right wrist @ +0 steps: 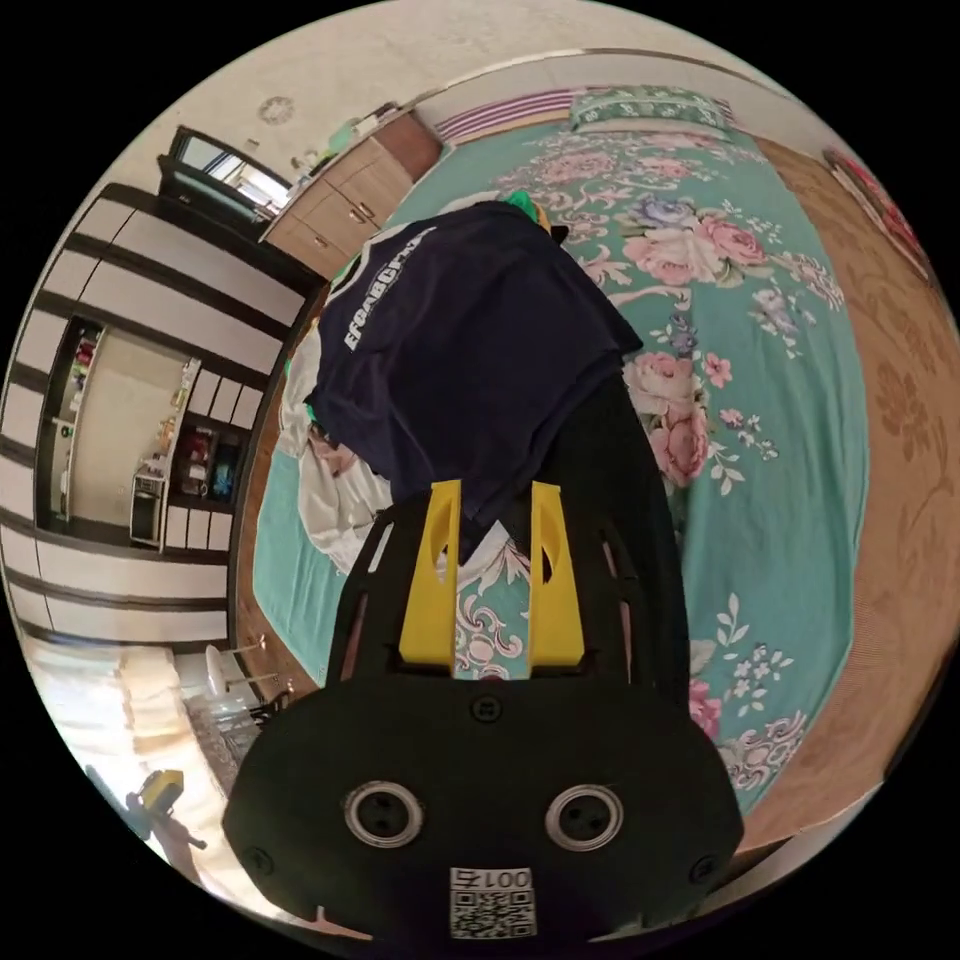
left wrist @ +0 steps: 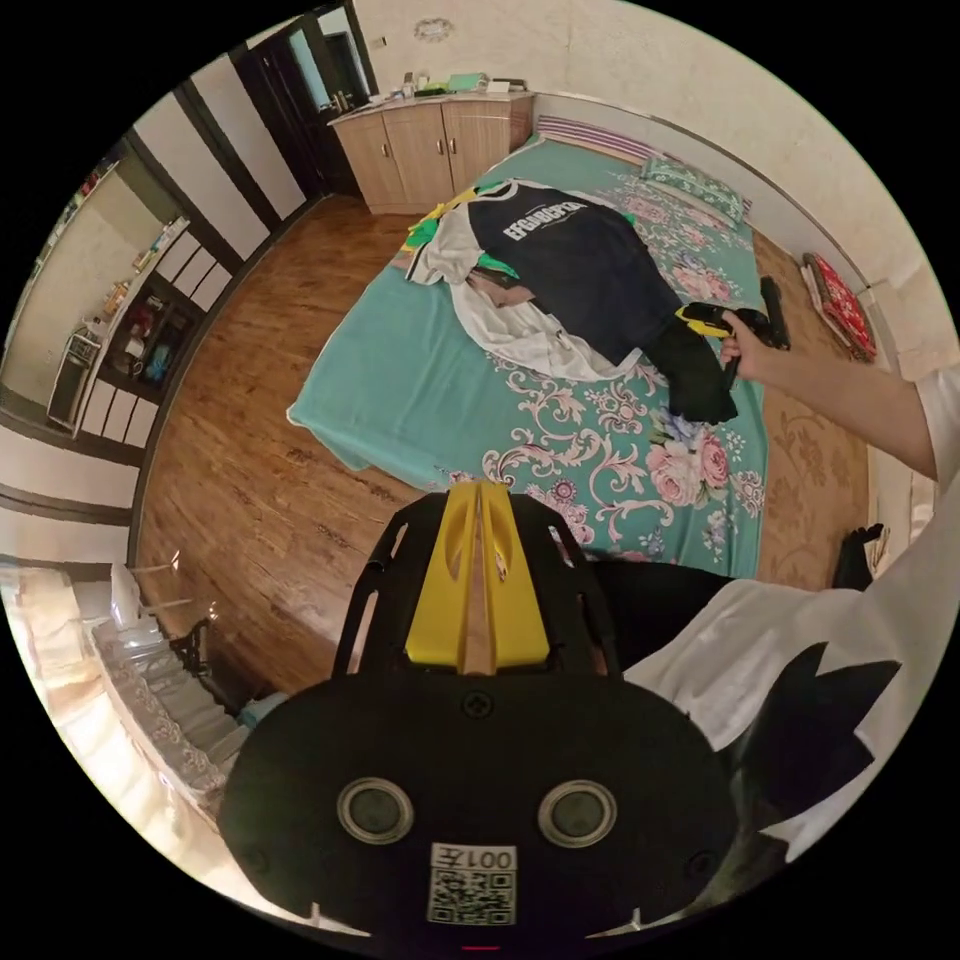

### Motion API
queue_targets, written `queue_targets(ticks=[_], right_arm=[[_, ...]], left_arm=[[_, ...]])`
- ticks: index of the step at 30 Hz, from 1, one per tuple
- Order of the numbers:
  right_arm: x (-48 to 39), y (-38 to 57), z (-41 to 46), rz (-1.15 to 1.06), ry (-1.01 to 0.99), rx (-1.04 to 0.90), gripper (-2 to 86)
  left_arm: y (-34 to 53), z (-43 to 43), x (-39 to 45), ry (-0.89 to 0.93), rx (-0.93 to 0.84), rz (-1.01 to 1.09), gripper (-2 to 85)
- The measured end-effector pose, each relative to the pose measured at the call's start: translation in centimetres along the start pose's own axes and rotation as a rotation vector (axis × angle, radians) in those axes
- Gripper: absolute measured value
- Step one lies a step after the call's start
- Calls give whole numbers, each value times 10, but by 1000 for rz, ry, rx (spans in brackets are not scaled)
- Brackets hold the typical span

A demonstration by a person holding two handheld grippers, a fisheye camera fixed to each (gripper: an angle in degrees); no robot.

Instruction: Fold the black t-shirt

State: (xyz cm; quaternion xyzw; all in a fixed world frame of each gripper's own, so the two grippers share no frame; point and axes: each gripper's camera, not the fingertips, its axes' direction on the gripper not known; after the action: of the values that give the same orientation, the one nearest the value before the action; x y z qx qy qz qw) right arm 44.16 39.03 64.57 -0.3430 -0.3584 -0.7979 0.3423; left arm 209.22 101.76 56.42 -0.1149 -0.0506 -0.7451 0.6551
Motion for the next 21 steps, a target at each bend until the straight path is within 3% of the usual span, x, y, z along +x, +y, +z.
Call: queue_targets(ticks=[5,9,16,21], right_arm=[[17,-39,95,195,15,-108,57],[19,-46,110,274,-98,-23,22],[11,4,58,321,-624,311,8],[-39,40,0,208,-656,317,6]], left_arm=[[-33,-6,-88,7,-131,129,-10],[-72,-23,-162,91,-235,205,-9],[-156,-94,-226,275,-47,347,34],[-188,-149,-178,425,185,593,111]])
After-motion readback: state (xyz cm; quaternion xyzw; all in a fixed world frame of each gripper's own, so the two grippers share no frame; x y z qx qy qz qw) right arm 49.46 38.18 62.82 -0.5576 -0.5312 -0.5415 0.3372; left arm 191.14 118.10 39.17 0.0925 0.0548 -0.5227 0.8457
